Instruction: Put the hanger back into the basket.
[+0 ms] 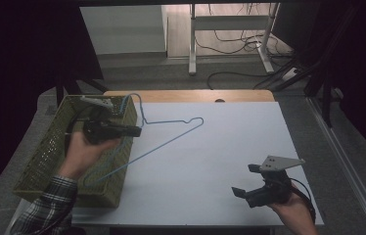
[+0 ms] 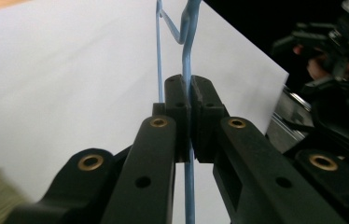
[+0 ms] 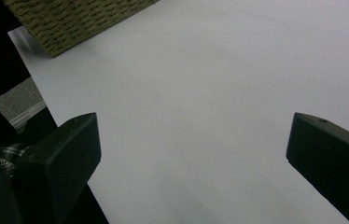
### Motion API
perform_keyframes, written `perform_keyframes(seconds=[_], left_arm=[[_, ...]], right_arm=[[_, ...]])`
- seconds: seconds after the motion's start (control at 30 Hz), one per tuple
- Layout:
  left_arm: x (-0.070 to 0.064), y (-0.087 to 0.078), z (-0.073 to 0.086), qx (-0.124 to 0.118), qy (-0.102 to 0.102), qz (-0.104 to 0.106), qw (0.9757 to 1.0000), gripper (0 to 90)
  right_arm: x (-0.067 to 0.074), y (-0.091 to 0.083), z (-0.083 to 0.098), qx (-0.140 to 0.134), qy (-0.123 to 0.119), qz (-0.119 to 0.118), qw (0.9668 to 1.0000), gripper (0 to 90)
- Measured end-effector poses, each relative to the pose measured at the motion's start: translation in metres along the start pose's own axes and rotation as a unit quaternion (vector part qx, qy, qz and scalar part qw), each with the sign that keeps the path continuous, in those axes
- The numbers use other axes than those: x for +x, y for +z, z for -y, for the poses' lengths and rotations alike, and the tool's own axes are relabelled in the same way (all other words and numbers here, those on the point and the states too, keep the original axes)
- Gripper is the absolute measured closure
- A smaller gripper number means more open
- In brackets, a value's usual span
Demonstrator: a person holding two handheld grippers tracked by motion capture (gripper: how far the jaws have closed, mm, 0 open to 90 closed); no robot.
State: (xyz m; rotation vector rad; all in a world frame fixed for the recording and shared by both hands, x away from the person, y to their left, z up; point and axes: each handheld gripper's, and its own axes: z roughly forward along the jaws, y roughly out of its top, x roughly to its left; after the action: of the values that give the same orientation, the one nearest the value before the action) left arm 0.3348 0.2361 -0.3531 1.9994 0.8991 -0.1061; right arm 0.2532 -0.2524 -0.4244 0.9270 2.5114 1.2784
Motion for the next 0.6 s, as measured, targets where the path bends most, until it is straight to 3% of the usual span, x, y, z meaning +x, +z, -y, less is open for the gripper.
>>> perform_keyframes(seconds=[0.27, 0.33, 0.57, 0.6], left_arm=[[0.016, -0.042, 0.009, -0.024, -0.021, -0.048, 0.9983, 87.3], [0.022, -0.059, 0.014, -0.037, -0.027, -0.067, 0.9967, 87.4], [0.035, -0.087, 0.028, -0.063, -0.053, -0.085, 0.9930, 87.4], [0.037, -0.091, 0.031, -0.065, -0.056, -0.095, 0.9918, 87.4]], right_arm=[[-0.003, -0.008, 0.014, -0.008, 0.020, 0.005, 0.9997, 2.8], [-0.003, -0.009, 0.016, -0.008, 0.024, 0.006, 0.9997, 2.8], [-0.003, -0.013, 0.023, -0.009, 0.028, 0.011, 0.9995, 2.8], [-0.003, -0.013, 0.023, -0.009, 0.028, 0.011, 0.9995, 2.8]])
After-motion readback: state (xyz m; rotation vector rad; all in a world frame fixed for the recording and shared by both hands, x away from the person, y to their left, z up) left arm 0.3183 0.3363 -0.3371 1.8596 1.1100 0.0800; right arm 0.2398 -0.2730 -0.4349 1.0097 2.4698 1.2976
